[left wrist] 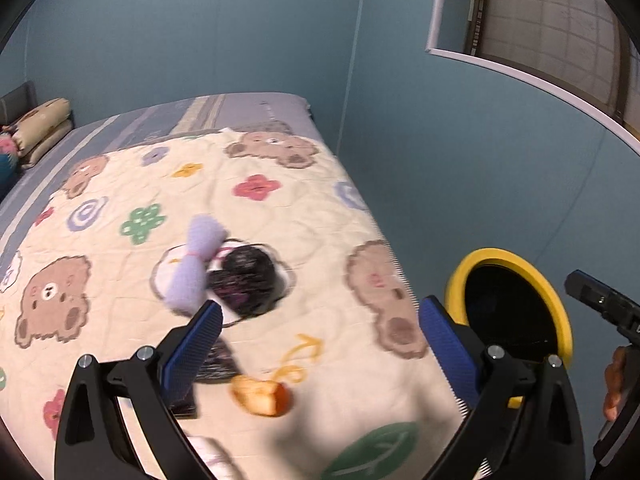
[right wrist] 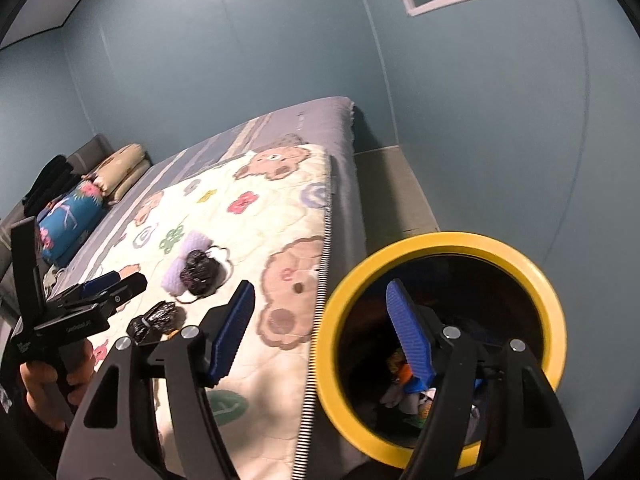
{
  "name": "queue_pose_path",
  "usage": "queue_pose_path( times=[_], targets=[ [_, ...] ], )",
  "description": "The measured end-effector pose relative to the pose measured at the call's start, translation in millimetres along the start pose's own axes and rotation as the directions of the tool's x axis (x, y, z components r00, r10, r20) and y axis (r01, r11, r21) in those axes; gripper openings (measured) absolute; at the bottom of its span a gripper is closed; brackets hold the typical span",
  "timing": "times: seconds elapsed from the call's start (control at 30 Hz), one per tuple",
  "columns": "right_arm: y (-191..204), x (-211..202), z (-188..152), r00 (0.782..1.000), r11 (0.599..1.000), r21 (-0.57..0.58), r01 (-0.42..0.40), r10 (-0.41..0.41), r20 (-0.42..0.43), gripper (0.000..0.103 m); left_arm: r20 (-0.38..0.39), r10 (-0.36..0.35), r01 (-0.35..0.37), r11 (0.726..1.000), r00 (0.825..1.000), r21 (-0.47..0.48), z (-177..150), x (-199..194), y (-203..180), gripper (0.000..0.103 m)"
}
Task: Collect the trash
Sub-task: 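Move both tools back over the trash on the bed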
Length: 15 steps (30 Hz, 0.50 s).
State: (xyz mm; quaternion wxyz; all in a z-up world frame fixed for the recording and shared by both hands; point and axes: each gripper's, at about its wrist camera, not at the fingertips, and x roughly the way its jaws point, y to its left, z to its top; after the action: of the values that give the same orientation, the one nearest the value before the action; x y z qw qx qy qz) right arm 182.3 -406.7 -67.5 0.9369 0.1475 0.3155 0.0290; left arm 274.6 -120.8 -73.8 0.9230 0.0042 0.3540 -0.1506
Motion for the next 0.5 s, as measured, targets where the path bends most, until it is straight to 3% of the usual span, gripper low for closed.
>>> queue_pose_path(
  times=[0.5],
  targets=[
    [76, 34, -8, 0.994, 0.992, -0.083, -0.094, 0.089, -0.067, 0.066, -0.052, 0.124, -0.128, 0.988, 0.991, -0.085, -26, -4, 107, 0.095]
  ],
)
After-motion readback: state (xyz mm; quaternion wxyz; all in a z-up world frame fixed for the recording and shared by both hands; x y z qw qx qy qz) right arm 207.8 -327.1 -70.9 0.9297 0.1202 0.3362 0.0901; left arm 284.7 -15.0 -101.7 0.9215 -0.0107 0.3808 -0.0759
